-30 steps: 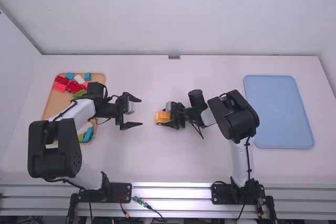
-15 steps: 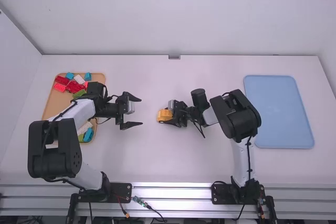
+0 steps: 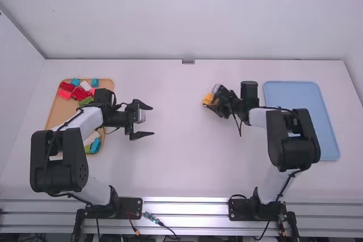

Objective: Assemble lego blocks to make yellow taxi

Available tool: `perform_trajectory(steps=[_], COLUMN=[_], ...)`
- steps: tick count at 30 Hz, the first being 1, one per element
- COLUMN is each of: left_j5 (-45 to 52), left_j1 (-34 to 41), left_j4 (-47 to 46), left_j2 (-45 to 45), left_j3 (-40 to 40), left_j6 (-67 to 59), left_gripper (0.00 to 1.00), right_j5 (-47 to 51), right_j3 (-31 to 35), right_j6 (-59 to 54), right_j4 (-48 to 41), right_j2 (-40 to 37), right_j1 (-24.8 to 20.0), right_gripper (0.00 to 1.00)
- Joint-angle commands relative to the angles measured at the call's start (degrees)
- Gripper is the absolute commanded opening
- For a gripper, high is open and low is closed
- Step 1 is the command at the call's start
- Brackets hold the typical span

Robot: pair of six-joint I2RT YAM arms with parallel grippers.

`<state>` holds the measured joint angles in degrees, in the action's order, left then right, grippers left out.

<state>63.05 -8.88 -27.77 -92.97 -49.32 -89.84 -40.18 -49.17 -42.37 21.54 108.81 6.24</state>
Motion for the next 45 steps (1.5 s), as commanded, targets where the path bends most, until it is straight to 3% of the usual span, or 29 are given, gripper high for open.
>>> perform_trajectory(steps=[1, 11, 19, 25, 35, 45], left_j5=[1.9, 1.9, 1.9, 1.9, 1.9, 1.9], left_j1=[0.2, 0.2, 0.2, 0.3, 0.0, -0.1], left_j4=[-0.2, -0.2, 0.2, 0.2, 0.2, 0.2], left_j2=[0.9, 0.9, 0.9, 0.9, 0.9, 0.9], left_j3=[1.0, 1.0, 1.0, 1.0, 1.0, 1.0], left_j6=[0.0, 0.0, 0.0, 0.0, 0.0, 0.0], left_gripper=[0.99, 0.99, 0.99, 0.99, 0.99, 0.99], right_j5=[5.4, 5.6, 5.5, 5.6, 11.4, 11.8], right_j3=[-0.5, 2.6, 5.4, 8.2, 8.2, 8.3], right_j6=[0.2, 3.6, 5.2, 7.5, 11.2, 11.3], right_j4=[-1.6, -2.1, 2.3, 7.2, 14.1, 15.5], right_j2=[-3.6, -7.2, -7.1, -6.9, 1.3, 1.9], right_j1=[-5.2, -28.4, -39.8, -42.6, -40.7, -41.2], right_gripper=[0.40, 0.40, 0.39, 0.40, 0.41, 0.45])
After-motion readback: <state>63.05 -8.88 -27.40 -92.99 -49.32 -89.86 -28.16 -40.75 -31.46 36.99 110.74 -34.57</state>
